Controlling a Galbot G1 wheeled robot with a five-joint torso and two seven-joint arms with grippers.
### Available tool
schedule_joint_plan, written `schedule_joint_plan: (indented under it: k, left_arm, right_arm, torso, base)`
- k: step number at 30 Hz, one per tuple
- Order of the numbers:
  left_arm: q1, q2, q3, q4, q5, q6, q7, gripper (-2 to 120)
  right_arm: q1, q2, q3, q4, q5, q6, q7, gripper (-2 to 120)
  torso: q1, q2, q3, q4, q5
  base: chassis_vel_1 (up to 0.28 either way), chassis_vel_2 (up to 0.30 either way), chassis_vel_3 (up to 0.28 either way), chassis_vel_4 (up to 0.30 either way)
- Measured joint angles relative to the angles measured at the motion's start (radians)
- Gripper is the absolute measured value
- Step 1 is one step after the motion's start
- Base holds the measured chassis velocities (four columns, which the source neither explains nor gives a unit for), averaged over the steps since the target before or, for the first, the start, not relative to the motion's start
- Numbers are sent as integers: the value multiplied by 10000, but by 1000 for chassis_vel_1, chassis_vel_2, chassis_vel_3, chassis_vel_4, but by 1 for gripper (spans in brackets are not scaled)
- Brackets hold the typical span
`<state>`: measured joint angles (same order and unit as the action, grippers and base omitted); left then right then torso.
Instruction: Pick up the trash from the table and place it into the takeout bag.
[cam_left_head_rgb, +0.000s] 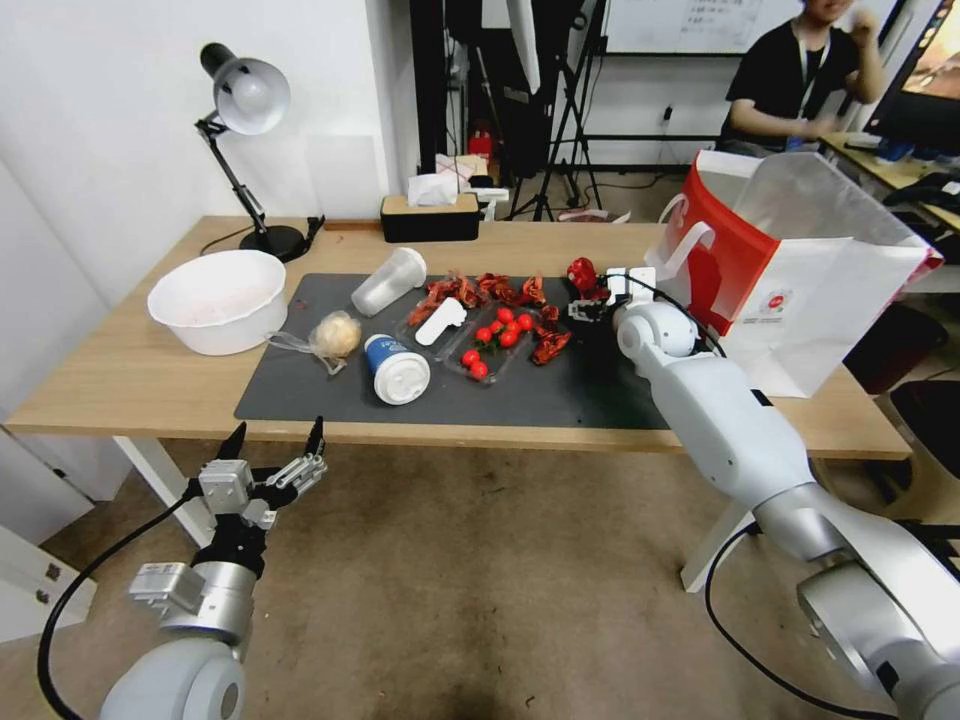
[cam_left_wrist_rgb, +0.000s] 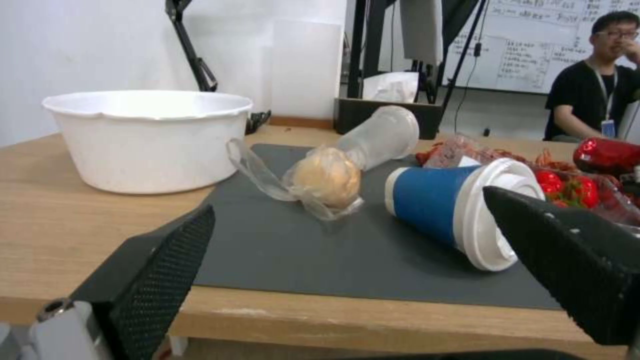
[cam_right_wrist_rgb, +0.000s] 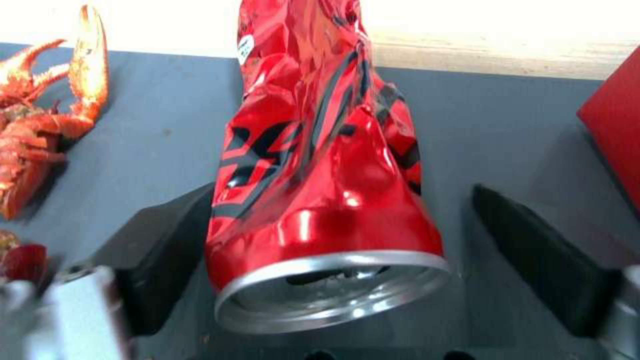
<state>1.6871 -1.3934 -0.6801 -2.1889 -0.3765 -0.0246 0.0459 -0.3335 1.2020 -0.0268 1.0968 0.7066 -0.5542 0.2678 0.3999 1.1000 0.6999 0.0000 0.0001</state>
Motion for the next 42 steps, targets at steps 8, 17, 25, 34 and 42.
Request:
schedule_joint_plan:
  k: [8,17,25,34,42]
  left_arm:
    - [31,-54,12,-14,20,-26,16,100]
    - [34,-45,35,-50,38,-22,31,100]
    - [48,-54,73,-174,86,14,37,100]
    - [298,-104,-25,-456,87,-2,30,100]
    - [398,-188,12,-559,171,-65,30,100]
  right_arm:
    - [-136,64,49,115,23,19,21,58]
    - [-362,-34,95,503,20,1,113,55]
    - [-895,-417,232,1592,12,-40,372,55]
    - [-2186,-1541,551,4408,377,-68,988,55]
    - [-3641,-2628,1308,6699,900,-285,1039,55]
  torso:
    - [-1,1,-1,5,-2]
    - [3,0,1,-5,-1]
    - [4,-1,3,-3,3]
    - [3,0,2,0,0]
    - [2,0,1,-1,0]
  base:
    - [0,0,0,0]
    - [0,0,0,0]
    - [0,0,0,0]
    - [0,0,0,0]
    - [0,0,0,0]
